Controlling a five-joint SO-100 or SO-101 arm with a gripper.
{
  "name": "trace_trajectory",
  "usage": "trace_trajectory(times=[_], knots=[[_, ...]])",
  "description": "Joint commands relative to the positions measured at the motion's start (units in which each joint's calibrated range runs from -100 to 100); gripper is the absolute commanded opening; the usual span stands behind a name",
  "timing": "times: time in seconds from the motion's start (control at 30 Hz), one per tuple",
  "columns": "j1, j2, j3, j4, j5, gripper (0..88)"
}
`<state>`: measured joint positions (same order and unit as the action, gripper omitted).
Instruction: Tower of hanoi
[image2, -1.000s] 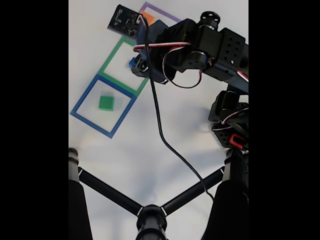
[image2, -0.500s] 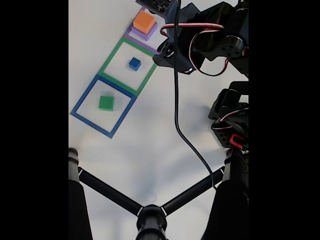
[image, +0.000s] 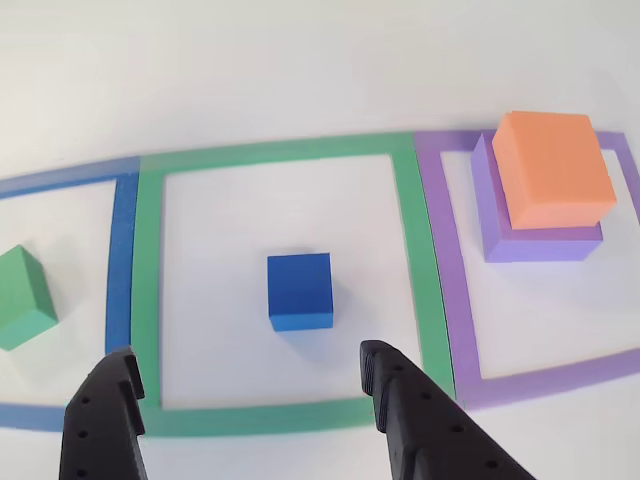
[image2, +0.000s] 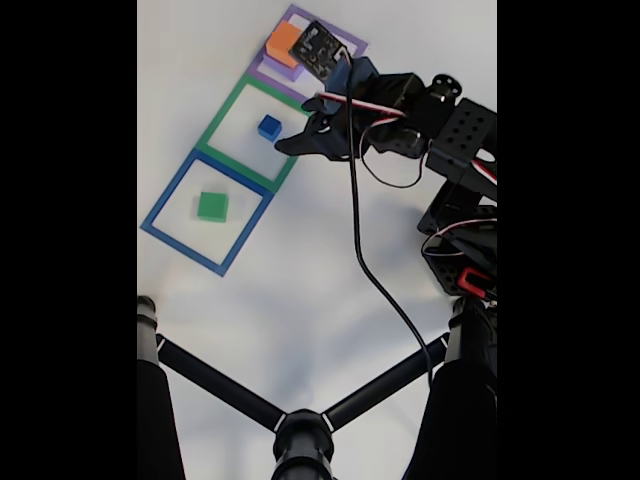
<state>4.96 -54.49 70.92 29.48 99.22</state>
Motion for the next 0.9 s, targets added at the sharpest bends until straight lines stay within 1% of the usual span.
trace_trajectory(times=[0.0,0.13,0.4,0.7,0.87], knots=[[1.1,3.4,6.9,-18.3,0.8,26.2],[1.9,12.0,11.8,-34.3,0.8,26.1],[2.4,29.3,13.5,-55.9,0.8,26.7],[2.3,45.0,12.7,-72.3,0.8,26.9],[2.6,53.6,9.0,-77.8,0.8,26.9]])
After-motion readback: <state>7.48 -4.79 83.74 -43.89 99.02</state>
